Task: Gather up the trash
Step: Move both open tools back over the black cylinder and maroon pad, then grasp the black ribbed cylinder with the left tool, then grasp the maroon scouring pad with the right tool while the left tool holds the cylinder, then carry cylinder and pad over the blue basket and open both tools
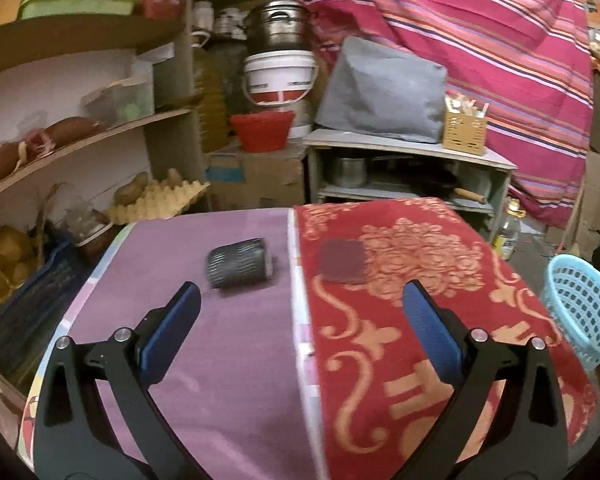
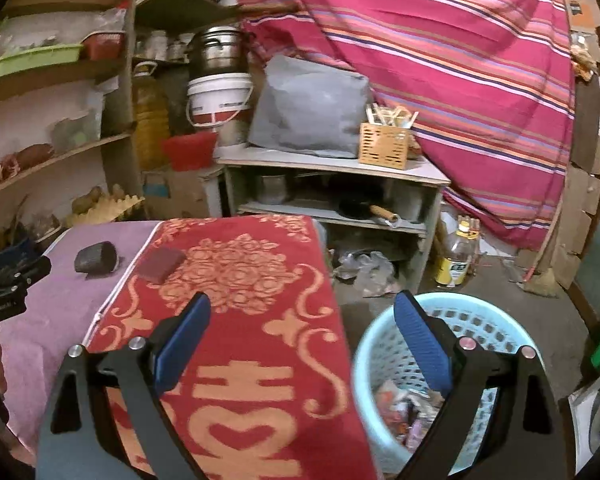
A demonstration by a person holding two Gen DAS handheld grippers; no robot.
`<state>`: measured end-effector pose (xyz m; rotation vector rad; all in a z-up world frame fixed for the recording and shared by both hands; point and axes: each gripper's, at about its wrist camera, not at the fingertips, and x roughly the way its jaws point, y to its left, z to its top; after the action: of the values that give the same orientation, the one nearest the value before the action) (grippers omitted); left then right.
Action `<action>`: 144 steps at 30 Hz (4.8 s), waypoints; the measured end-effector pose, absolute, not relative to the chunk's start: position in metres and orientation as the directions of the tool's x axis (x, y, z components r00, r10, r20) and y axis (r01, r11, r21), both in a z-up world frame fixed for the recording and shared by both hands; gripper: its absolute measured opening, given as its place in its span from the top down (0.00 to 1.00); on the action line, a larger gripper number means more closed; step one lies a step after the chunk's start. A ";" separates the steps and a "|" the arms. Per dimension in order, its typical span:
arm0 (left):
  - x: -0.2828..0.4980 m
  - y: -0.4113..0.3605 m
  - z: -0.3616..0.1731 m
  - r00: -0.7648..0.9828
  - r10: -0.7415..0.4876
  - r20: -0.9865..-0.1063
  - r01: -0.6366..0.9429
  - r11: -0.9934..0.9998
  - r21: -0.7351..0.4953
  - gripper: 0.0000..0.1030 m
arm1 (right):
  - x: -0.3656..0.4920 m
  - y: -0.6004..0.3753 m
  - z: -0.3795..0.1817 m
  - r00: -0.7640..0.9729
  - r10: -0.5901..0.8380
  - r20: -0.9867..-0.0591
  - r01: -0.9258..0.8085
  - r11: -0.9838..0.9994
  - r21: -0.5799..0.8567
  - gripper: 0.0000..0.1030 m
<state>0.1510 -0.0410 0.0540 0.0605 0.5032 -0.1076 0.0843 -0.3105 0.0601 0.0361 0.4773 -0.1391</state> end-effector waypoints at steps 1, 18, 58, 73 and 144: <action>0.153 -0.034 0.052 0.868 -0.081 -0.490 0.109 0.994 0.029 0.05 | 0.087 -0.305 0.059 0.880 -0.119 -0.461 0.136 0.991 0.004 0.12; 0.254 0.037 0.035 0.810 -0.021 -0.586 0.014 1.000 -0.016 0.05 | 0.203 -0.224 0.052 0.850 -0.047 -0.524 0.037 0.999 -0.030 0.12; 0.292 0.122 -0.008 0.759 0.027 -0.651 -0.014 1.000 0.025 0.29 | 0.327 -0.114 -0.043 0.672 -0.018 -0.740 -0.039 0.997 -0.059 0.12; 0.290 0.139 -0.015 0.756 0.063 -0.652 -0.074 0.997 0.010 0.29 | 0.319 -0.134 -0.039 0.674 0.015 -0.738 -0.035 0.999 -0.012 0.36; 0.120 -0.394 0.008 0.633 -0.546 -0.549 0.625 0.779 -0.053 0.27 | -0.014 -0.553 0.021 0.747 -0.348 -0.567 0.449 0.893 0.044 0.36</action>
<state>0.1205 -0.3944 0.0076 0.1476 0.5770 -0.6724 -0.0137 -0.5534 0.0206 0.1821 0.5824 -0.4384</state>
